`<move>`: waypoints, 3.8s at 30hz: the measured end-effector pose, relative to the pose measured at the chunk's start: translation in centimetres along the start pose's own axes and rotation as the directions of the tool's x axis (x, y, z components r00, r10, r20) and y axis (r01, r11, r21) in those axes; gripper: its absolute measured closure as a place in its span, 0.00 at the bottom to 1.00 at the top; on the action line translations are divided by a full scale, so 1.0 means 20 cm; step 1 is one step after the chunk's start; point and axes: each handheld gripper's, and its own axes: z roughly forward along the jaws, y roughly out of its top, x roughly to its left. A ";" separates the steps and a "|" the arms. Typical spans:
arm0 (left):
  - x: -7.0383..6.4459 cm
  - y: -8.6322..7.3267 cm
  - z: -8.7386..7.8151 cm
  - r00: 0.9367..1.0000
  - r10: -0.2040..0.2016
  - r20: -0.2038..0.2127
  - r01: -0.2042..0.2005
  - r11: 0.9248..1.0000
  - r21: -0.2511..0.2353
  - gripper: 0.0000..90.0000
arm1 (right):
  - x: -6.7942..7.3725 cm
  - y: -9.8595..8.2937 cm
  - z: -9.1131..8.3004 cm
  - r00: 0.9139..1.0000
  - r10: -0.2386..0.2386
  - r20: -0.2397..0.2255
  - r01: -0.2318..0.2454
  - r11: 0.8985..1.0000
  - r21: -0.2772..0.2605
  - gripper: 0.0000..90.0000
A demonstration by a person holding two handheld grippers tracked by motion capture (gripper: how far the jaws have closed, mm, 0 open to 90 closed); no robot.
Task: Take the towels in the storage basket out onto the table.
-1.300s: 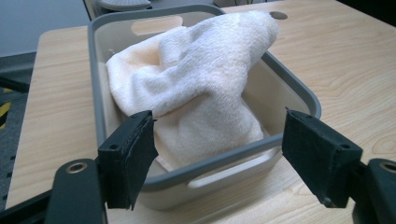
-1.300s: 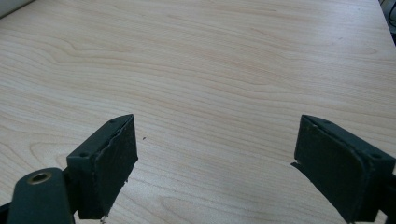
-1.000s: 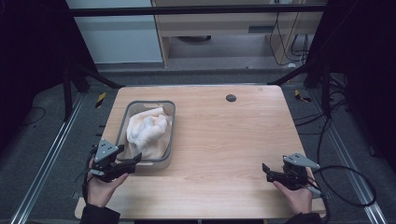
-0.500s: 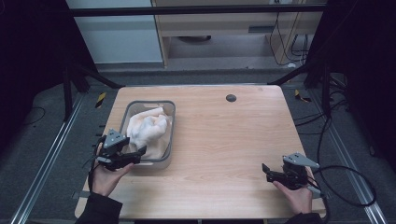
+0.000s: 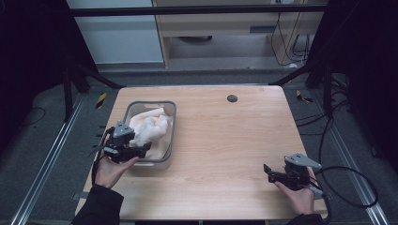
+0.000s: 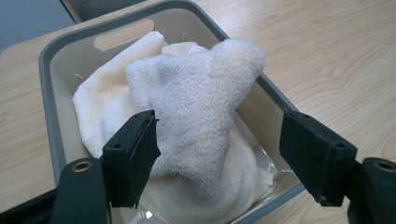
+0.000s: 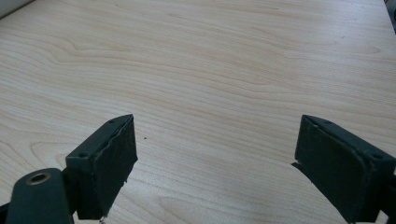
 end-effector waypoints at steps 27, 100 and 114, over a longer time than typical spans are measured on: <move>0.02 0.13 0.15 0.998 0.067 0.002 -0.066 0.982 0.176 0.35 | -0.01 0.00 0.02 1.000 0.003 -0.020 -0.003 1.000 0.021 0.14; 0.13 0.42 -0.14 0.996 0.071 -0.049 -0.062 0.985 0.164 0.74 | -0.01 -0.01 0.03 0.999 -0.009 -0.040 0.011 0.999 0.053 0.14; 0.09 0.51 -0.29 0.995 0.101 -0.017 -0.099 0.991 0.088 0.74 | -0.01 -0.01 0.03 0.999 -0.010 -0.039 0.012 0.999 0.052 0.14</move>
